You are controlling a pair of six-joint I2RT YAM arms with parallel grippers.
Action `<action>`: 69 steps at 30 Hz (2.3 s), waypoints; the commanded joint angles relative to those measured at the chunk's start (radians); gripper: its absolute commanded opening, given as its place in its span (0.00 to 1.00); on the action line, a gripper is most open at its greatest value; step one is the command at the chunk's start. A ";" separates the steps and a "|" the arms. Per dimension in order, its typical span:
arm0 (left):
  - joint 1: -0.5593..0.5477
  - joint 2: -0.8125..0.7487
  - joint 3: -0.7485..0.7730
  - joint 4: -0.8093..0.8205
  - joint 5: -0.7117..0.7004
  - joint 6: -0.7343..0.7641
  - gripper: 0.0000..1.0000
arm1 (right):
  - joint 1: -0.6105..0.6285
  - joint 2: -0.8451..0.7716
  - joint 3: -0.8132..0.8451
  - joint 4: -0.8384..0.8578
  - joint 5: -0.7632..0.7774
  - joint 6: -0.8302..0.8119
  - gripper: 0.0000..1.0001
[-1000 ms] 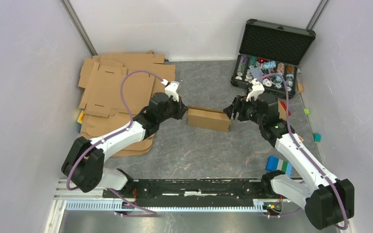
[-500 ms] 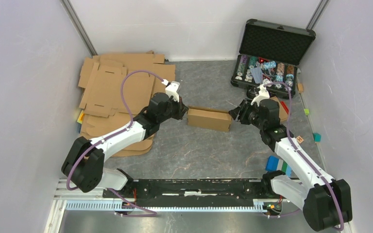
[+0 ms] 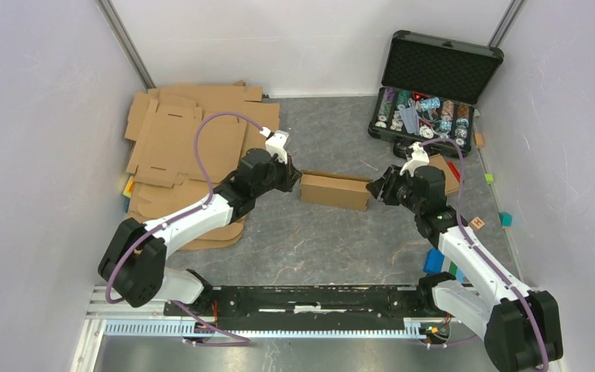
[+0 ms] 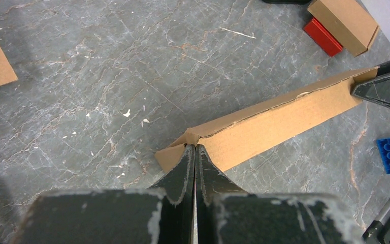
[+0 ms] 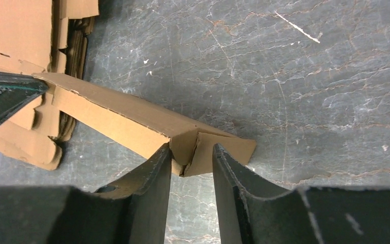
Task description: Fold the paper box
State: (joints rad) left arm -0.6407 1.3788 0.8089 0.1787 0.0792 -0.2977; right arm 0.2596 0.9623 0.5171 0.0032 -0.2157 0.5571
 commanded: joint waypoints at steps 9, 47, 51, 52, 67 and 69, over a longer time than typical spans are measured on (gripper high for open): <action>-0.014 -0.003 0.040 -0.028 -0.013 0.045 0.02 | -0.004 0.003 0.125 -0.052 -0.067 -0.129 0.69; -0.028 -0.001 0.042 -0.041 -0.030 0.046 0.12 | -0.050 0.004 -0.089 0.083 -0.015 -0.026 0.59; -0.029 -0.011 0.041 -0.054 -0.022 0.030 0.19 | -0.050 0.009 -0.103 0.090 -0.016 -0.029 0.55; -0.028 -0.014 0.043 -0.063 -0.021 0.027 0.20 | -0.049 0.010 -0.106 0.092 -0.014 -0.030 0.54; 0.108 -0.098 -0.037 0.100 0.282 -0.238 0.55 | -0.050 0.028 -0.135 0.125 -0.062 -0.045 0.46; 0.119 -0.071 -0.022 0.109 0.305 -0.270 0.54 | -0.050 0.023 -0.142 0.130 -0.067 -0.047 0.45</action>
State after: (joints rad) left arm -0.5575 1.2793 0.7853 0.1852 0.2420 -0.4282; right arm 0.2138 0.9676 0.4206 0.2253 -0.2893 0.5594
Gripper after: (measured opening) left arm 0.541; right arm 0.461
